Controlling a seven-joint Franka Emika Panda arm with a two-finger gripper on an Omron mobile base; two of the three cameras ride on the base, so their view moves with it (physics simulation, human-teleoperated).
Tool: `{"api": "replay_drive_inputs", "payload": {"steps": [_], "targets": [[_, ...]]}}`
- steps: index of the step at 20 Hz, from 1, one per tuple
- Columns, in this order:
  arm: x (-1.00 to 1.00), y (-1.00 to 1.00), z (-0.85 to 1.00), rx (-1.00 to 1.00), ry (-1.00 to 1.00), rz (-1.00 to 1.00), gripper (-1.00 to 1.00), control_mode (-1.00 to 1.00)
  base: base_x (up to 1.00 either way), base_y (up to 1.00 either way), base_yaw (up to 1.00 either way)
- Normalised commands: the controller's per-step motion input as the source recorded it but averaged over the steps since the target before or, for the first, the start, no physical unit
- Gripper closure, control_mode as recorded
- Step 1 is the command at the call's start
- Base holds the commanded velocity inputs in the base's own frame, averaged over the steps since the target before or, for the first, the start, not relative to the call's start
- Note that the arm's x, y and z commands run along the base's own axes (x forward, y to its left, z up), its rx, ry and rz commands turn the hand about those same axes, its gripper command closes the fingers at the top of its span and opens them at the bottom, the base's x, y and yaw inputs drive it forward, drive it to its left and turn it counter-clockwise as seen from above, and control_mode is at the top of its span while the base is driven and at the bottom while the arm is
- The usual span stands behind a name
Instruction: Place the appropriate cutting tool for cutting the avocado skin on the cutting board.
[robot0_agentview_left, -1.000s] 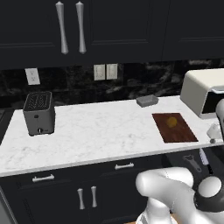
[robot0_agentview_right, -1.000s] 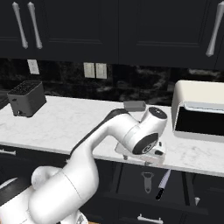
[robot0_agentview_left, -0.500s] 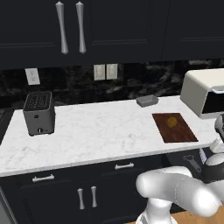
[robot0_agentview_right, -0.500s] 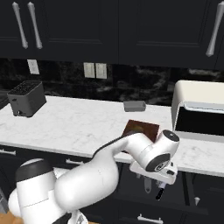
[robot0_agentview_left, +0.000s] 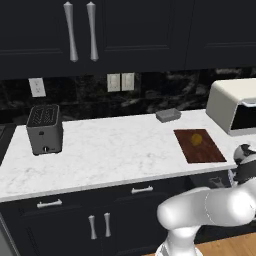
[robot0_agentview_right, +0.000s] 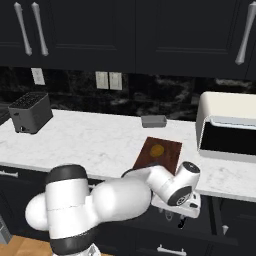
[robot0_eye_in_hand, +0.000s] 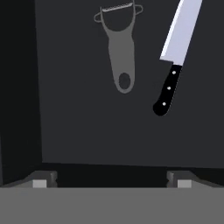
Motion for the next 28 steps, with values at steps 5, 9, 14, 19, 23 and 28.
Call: {"api": "replay_drive_inputs", "payload": {"steps": [5, 9, 14, 19, 23, 28], "targets": [[0.01, -0.28, -0.68, 0.04, 0.10, 0.03, -1.00, -1.00, 0.00, 0.00, 0.00], [-0.05, -0.19, -0.56, 0.03, 0.12, 0.04, -1.00, -1.00, 0.00, 0.00, 0.00], [-0.65, 0.00, -0.13, 0.02, 0.12, 0.01, -1.00, -1.00, 0.00, 0.00, 0.00], [-1.00, 0.00, 0.00, 0.01, 0.16, 0.00, -1.00, -1.00, 0.00, 0.00, 0.00], [-1.00, 0.00, 0.10, 0.00, 0.18, 0.00, -1.00, -1.00, 0.00, 0.00, 0.00], [-0.72, -0.02, 0.31, 0.00, 0.09, 0.00, -1.00, -1.00, 0.00, 0.00, 0.00]]}}
